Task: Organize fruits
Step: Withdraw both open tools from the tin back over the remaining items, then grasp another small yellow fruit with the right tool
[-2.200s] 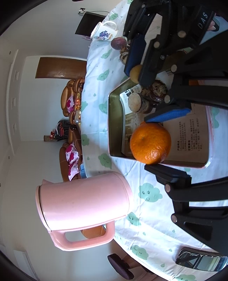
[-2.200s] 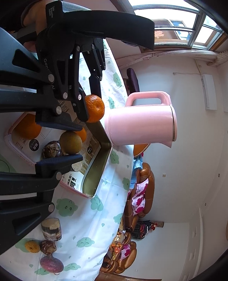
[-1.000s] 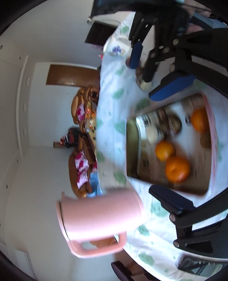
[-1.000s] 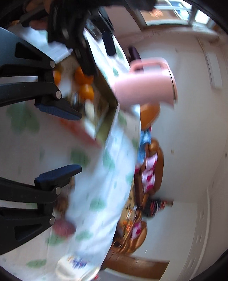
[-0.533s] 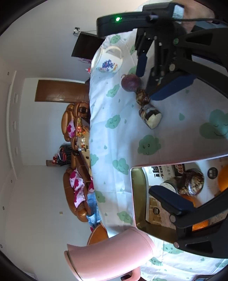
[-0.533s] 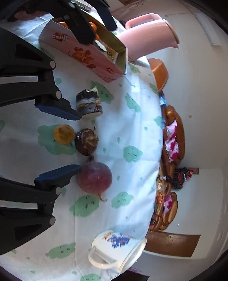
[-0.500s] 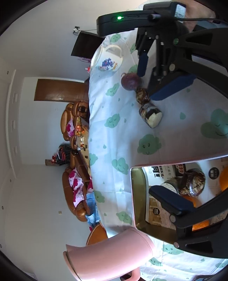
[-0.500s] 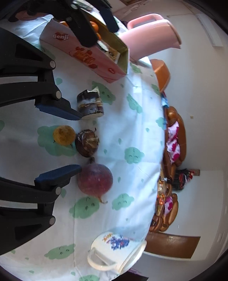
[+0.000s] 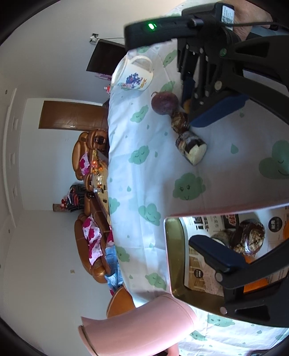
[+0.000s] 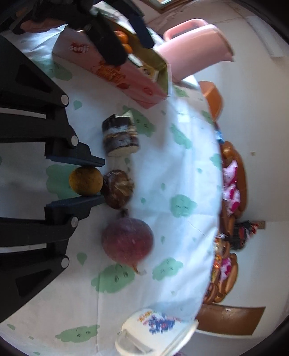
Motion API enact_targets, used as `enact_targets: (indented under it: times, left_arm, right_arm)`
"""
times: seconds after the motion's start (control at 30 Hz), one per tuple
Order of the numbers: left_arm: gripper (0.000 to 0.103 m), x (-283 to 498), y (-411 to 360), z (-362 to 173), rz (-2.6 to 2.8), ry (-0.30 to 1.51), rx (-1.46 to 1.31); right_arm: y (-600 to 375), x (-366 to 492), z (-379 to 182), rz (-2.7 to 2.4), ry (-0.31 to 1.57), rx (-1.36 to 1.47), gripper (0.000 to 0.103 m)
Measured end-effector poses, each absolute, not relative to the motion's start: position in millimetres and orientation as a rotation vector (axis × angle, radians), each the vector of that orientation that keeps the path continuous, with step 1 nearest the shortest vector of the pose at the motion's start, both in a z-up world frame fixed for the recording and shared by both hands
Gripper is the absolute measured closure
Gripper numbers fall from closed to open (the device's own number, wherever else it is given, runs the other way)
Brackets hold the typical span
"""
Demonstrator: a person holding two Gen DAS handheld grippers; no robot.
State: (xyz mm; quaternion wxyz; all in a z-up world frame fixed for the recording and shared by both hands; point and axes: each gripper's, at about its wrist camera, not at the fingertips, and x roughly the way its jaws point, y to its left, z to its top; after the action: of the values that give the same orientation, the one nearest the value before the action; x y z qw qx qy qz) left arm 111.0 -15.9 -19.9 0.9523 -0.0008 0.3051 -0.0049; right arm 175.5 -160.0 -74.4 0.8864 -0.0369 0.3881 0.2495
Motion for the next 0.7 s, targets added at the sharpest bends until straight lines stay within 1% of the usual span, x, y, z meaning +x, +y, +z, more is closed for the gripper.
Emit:
enact_targets:
  times: [0.27,0.47,0.53,0.7]
  left_arm:
    - [0.004,131,-40,-26,-0.058,0.665,0.019]
    - [0.007,152,-54,-39,-0.087,0.734,0.012]
    - [0.014,160,-55,-45,-0.094,0.761,0.005]
    - [0.027,172,-59,-53,-0.099,0.794,0.016]
  right_arm:
    - [-187,162,-55,0.37,0.666,-0.041,0.076]
    - [-205,166,-52,0.315,0.652,-0.012,0.076]
    - [-207,166,-52,0.315,0.649,-0.006,0.076]
    - [-207,163,-50,0.313,0.636,-0.003,0.075]
